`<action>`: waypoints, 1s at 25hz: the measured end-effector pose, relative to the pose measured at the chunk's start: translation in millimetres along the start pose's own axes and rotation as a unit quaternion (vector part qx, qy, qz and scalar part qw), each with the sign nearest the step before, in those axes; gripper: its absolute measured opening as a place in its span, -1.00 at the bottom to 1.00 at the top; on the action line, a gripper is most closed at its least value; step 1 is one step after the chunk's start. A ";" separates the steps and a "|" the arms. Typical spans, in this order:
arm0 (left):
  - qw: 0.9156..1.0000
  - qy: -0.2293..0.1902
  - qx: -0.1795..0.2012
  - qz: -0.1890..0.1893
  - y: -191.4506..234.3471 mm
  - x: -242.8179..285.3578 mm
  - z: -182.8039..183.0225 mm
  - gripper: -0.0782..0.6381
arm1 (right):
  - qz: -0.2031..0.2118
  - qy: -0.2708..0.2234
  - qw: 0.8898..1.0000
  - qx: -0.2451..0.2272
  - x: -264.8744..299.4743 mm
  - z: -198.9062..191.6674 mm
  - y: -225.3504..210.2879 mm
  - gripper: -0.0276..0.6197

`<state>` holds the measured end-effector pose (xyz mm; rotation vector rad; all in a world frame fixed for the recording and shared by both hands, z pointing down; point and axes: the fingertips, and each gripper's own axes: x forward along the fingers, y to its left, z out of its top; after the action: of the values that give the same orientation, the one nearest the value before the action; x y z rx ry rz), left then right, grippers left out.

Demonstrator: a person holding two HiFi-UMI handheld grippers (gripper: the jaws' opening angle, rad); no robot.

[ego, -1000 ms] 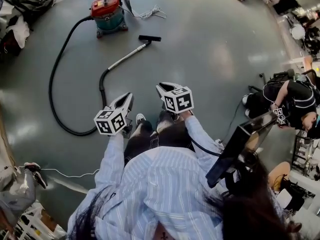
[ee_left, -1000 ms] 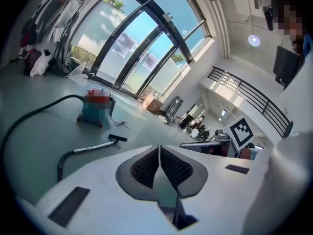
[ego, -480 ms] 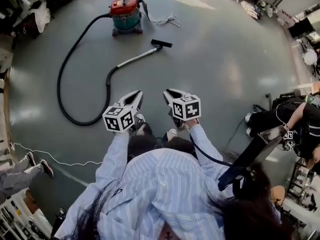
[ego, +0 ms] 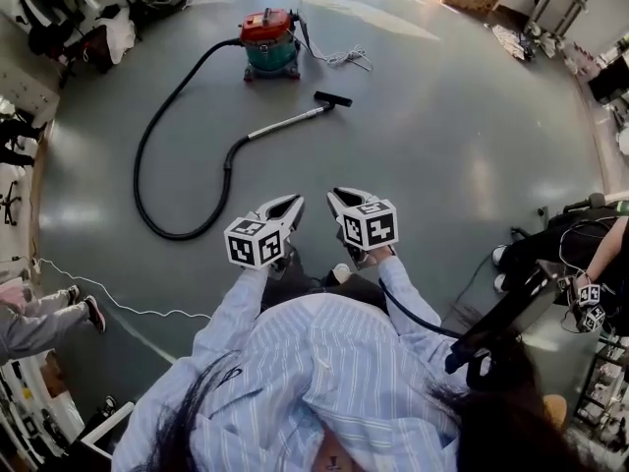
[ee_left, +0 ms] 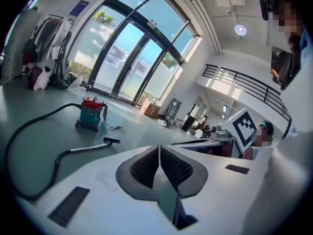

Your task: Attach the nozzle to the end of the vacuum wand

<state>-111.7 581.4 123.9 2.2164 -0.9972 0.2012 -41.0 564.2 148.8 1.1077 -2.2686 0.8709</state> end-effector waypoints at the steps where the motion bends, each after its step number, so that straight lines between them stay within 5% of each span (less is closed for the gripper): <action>1: 1.000 0.000 0.002 0.002 -4.0 -1.5 -3.6 -0.73 | 0.001 -0.002 1.000 -0.003 -3.6 -3.3 0.8 -0.75; 15: 0.999 -0.022 -0.023 0.007 -42.9 -11.4 -42.2 -0.73 | 0.001 0.010 0.998 -0.070 -48.1 -46.5 9.3 -0.75; 25: 0.999 -0.020 -0.032 0.010 -57.7 -17.0 -59.8 -0.73 | 0.008 0.020 0.997 -0.075 -61.3 -64.8 10.6 -0.75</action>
<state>-74.8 657.3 131.6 2.1611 -1.0340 0.1323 -6.5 647.1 150.7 0.9978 -2.2709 0.7090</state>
